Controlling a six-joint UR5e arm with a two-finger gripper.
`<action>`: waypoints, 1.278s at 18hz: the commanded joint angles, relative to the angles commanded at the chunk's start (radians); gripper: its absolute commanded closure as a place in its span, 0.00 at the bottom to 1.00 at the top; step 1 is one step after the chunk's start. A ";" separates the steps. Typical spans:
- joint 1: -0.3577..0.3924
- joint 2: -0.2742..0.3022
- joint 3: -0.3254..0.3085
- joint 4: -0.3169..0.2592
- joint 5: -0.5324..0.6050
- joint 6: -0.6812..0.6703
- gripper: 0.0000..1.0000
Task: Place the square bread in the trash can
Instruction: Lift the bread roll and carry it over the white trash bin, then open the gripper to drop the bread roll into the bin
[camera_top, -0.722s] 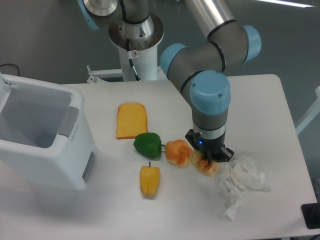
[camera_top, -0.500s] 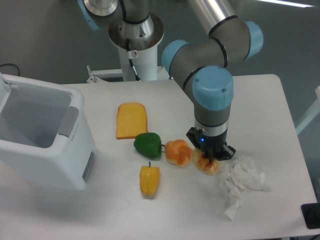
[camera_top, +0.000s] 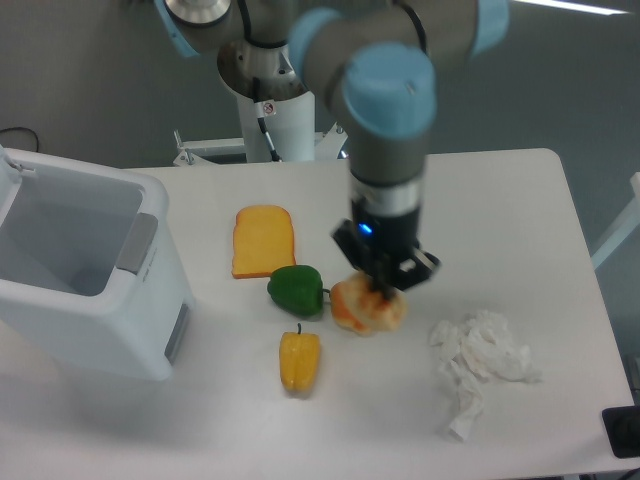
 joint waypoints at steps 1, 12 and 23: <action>-0.018 0.021 0.000 0.000 -0.026 -0.043 1.00; -0.301 0.086 -0.040 0.005 -0.054 -0.280 1.00; -0.362 0.077 -0.071 0.015 -0.158 -0.278 0.00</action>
